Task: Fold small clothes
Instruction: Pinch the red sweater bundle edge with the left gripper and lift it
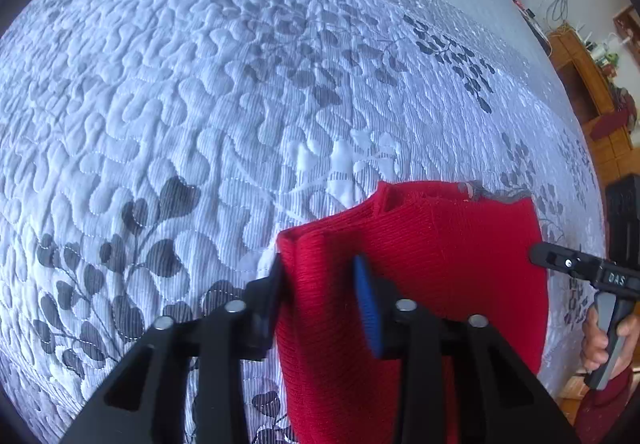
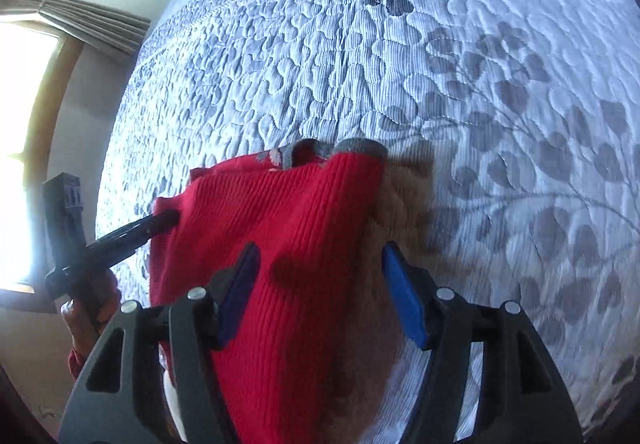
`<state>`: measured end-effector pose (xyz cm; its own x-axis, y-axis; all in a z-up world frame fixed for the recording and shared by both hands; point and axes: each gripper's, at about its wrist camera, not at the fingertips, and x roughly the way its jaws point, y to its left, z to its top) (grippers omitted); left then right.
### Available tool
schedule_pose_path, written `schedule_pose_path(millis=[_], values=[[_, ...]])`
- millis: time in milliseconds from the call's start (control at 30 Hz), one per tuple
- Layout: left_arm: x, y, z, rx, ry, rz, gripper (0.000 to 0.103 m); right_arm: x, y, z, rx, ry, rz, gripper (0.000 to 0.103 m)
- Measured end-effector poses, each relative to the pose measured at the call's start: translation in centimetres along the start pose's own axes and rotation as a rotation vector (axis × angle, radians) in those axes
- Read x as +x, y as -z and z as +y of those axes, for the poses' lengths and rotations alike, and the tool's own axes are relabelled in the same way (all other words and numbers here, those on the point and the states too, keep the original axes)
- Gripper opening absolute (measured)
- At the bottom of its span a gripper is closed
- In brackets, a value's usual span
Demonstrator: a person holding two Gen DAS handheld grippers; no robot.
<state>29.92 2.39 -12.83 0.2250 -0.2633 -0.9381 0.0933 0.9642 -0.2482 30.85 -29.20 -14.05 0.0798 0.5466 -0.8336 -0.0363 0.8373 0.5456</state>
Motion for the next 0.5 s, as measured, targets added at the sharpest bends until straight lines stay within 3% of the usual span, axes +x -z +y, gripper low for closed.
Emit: schedule_pose_path(millis=[67, 200, 400, 500], values=[[-0.1, 0.3, -0.8, 0.043, -0.017, -0.025, 0.018, 0.7, -0.3, 0.0, -0.004, -0.008, 0.012, 0.059], [-0.5, 0.7, -1.7, 0.094, -0.053, -0.075, 0.016, 1.0, -0.7, 0.5, -0.028, -0.023, 0.001, 0.017], [-2.1, 1.2, 0.4, 0.026, 0.005, -0.157, 0.015, -1.3, -0.4, 1.9, -0.074, -0.075, -0.091, 0.013], [-2.6, 1.3, 1.0, 0.007, 0.021, -0.171, 0.015, -0.6, -0.3, 1.9, -0.079, -0.022, -0.094, 0.014]])
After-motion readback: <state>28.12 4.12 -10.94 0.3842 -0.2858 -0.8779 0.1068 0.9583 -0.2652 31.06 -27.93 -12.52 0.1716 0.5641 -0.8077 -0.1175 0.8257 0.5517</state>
